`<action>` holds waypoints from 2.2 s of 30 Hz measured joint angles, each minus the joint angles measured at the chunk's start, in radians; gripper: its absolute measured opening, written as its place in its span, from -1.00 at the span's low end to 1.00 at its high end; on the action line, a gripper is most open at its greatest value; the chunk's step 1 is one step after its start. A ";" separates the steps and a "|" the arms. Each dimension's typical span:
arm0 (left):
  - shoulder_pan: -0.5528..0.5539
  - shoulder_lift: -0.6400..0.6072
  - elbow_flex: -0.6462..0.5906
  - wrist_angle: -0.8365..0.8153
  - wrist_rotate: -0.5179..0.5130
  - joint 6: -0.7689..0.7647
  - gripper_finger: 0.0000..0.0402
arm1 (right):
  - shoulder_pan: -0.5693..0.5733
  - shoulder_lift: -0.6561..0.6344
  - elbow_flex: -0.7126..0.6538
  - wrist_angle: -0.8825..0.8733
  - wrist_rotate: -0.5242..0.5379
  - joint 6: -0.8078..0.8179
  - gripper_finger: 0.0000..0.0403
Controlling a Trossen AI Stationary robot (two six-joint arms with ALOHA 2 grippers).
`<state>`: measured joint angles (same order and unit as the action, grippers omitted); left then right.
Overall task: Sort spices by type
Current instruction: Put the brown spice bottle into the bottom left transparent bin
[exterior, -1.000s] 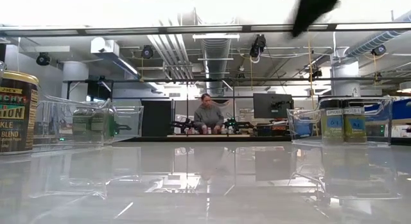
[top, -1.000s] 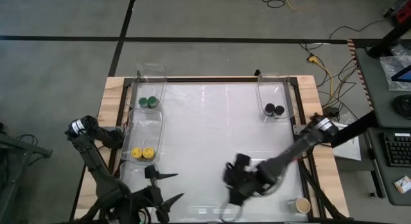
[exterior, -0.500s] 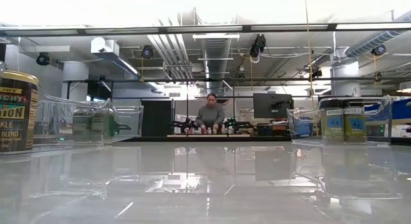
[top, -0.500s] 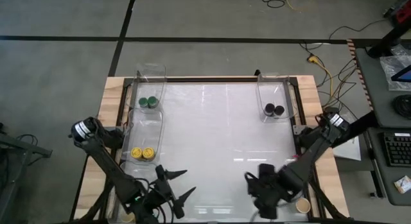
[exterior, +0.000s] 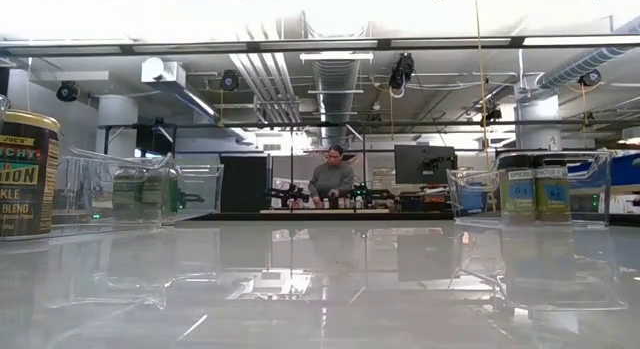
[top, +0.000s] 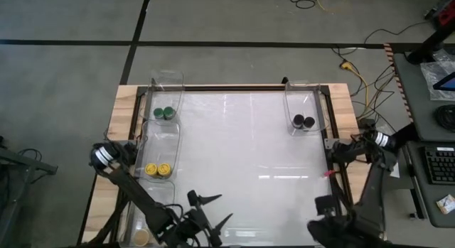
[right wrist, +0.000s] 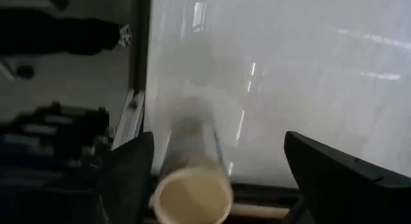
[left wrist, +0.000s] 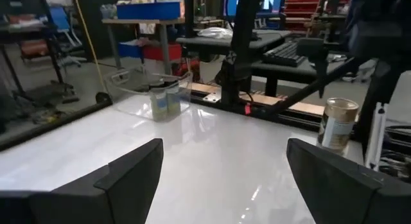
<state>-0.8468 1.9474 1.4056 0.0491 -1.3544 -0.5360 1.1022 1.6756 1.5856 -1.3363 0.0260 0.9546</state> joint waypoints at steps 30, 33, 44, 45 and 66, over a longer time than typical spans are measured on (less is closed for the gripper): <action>0.068 0.498 0.872 -0.286 -0.139 0.209 0.57 | 0.126 0.038 -0.093 0.011 -0.114 -0.184 0.78; 0.071 0.504 0.883 -0.302 -0.139 0.207 0.57 | 0.123 0.037 -0.116 0.018 -0.118 -0.183 0.78; 0.075 0.505 0.876 -0.379 -0.154 0.130 0.57 | 0.120 0.037 -0.146 0.079 -0.105 -0.279 0.69; 0.076 0.505 0.876 -0.384 -0.155 0.129 0.57 | 0.121 0.037 -0.146 0.087 -0.104 -0.299 0.66; 0.111 0.504 0.885 -0.529 -0.183 0.081 0.57 | 0.119 0.037 -0.169 0.059 -0.167 -0.229 0.75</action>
<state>-0.7361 2.4516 2.2906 -0.4799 -1.5379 -0.4547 1.2213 1.7130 1.4162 -1.2770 -0.1414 0.7259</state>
